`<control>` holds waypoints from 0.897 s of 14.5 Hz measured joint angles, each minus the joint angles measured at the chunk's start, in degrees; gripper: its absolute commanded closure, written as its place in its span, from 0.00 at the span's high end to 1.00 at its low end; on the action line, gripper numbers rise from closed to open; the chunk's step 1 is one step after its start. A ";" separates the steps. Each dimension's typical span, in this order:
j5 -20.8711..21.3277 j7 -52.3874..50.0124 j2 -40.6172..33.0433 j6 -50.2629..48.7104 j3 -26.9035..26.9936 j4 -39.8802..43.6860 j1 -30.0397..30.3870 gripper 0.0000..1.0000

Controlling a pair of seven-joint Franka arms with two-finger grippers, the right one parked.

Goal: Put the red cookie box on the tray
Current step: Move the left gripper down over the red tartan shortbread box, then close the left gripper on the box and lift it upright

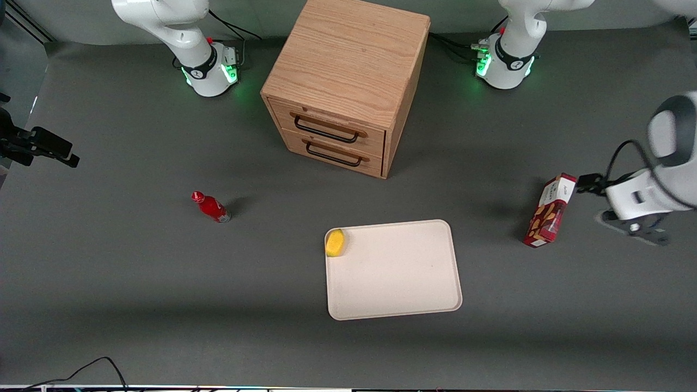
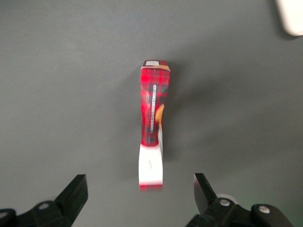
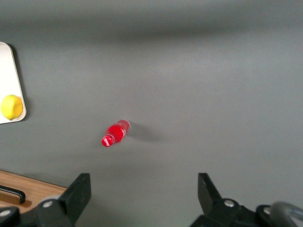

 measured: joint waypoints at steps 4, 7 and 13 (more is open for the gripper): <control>-0.44 0.52 2.48 29.20 -0.16 -18.91 -0.02 0.00; -1.43 0.65 3.82 33.18 -0.16 -20.72 -0.02 0.00; -4.06 0.42 -1.78 12.02 0.26 -10.36 -0.02 0.00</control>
